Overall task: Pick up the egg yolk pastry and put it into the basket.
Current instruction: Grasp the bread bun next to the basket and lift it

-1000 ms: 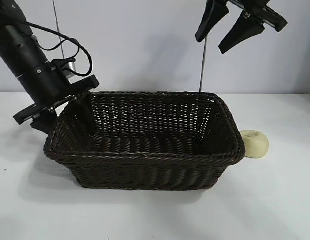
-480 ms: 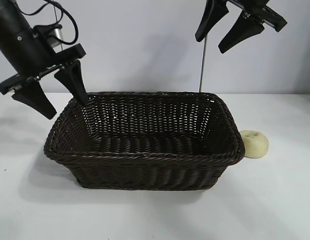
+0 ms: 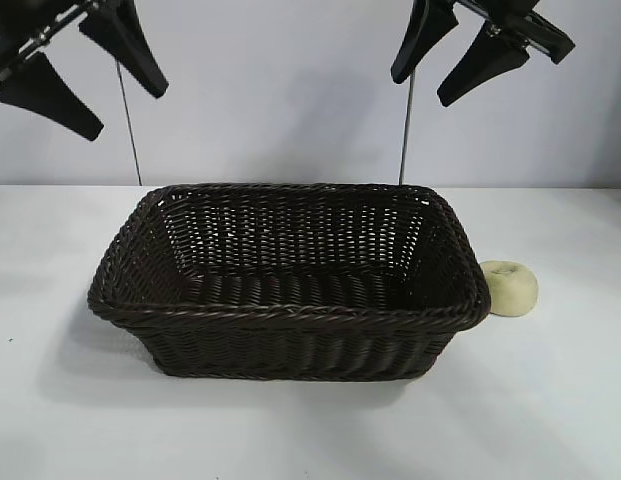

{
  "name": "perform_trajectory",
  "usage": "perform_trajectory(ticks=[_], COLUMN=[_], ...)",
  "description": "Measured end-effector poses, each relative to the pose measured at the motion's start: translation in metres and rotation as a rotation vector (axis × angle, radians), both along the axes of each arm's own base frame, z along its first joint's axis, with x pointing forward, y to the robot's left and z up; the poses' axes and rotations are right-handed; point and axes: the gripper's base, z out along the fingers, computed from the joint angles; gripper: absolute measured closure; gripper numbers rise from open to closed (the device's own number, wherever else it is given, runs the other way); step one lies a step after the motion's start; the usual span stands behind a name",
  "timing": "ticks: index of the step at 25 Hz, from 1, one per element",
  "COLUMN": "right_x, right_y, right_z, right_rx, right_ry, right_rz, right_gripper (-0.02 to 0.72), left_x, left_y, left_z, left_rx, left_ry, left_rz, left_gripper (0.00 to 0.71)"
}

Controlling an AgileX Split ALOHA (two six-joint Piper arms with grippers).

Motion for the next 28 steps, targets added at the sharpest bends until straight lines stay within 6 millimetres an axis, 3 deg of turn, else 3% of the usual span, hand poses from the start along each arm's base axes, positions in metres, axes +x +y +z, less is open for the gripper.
perform_trajectory(ticks=[4,12,28], right_x=[0.000,0.000,0.001], right_y=[0.000,0.000,0.000], right_z=[0.000,0.000,0.000], right_rx=[0.000,0.001,0.007], right_ry=[-0.001,-0.001,-0.007], right_rz=[0.000,0.000,-0.004], right_gripper=[0.311,0.311,0.311], left_x=[-0.002,-0.010,-0.008], left_y=[-0.006,-0.030,-0.030], left_z=[0.002,-0.018,-0.018], left_rx=[-0.079,-0.109,-0.118], left_ry=[0.020,0.042,0.035], left_rz=[0.041,0.061,0.072], left_gripper=[0.190,0.190,0.190])
